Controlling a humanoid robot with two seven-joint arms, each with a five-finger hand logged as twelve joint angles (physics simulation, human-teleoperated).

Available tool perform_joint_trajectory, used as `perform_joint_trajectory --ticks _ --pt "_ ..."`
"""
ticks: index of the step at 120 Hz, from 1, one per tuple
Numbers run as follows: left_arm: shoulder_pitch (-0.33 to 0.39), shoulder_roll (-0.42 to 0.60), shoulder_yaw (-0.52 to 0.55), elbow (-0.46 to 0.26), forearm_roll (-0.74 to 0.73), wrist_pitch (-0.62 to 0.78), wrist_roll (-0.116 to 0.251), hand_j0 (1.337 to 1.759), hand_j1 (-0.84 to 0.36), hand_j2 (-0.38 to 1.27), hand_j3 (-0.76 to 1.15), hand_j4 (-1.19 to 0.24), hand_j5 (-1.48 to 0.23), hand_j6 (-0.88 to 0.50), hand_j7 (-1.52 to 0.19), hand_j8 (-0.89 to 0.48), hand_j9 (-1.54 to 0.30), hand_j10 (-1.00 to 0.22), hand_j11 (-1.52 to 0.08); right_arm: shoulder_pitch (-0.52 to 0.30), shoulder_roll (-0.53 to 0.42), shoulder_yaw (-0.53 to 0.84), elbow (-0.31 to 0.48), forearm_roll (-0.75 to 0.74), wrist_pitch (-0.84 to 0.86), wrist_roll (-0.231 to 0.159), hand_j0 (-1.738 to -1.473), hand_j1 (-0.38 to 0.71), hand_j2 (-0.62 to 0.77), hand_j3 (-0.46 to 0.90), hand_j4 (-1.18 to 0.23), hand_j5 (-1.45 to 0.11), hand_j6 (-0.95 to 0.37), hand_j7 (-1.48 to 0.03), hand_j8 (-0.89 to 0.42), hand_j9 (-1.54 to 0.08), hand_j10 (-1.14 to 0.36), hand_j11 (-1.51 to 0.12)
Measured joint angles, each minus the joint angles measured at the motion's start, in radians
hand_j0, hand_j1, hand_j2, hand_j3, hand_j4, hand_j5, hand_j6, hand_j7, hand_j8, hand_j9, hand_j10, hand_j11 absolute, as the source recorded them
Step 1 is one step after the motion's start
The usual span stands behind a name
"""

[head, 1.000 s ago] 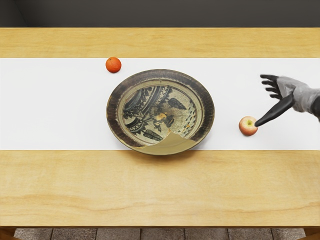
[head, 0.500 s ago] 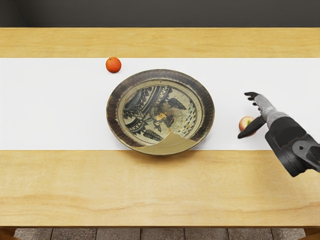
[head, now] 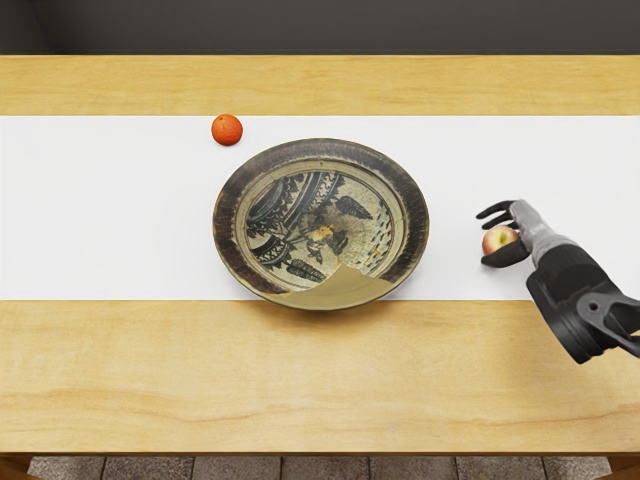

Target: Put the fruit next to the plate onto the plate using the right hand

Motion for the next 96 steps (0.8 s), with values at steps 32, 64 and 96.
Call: perform_joint_trajectory --ticks 32,64,96 --pt "0.0 0.0 0.0 0.0 0.0 0.0 0.0 1.658 0.35 0.0 0.0 0.0 0.0 0.0 0.0 0.0 0.0 0.0 0.0 0.0 0.001 -0.005 0.001 -0.001 0.005 0.0 -1.65 0.26 -0.07 0.0 -0.62 -0.77 -0.49 -0.79 -0.33 -0.79 -0.2 -0.86" --pt "0.0 0.0 0.0 0.0 0.0 0.0 0.0 1.658 0.35 0.0 0.0 0.0 0.0 0.0 0.0 0.0 0.0 0.0 0.0 0.012 0.003 0.103 0.033 0.016 0.004 -0.002 -1.652 0.26 0.1 0.0 -0.65 -0.86 -0.61 -0.85 -0.37 -0.86 -0.37 -0.87" --pt "0.0 0.0 0.0 0.0 0.0 0.0 0.0 1.658 0.35 0.0 0.0 0.0 0.0 0.0 0.0 0.0 0.0 0.0 0.0 0.107 0.083 0.15 0.11 0.019 0.013 -0.003 -1.654 0.25 0.14 0.0 -0.66 -0.89 -0.65 -0.87 -0.39 -0.89 -0.38 -0.88"
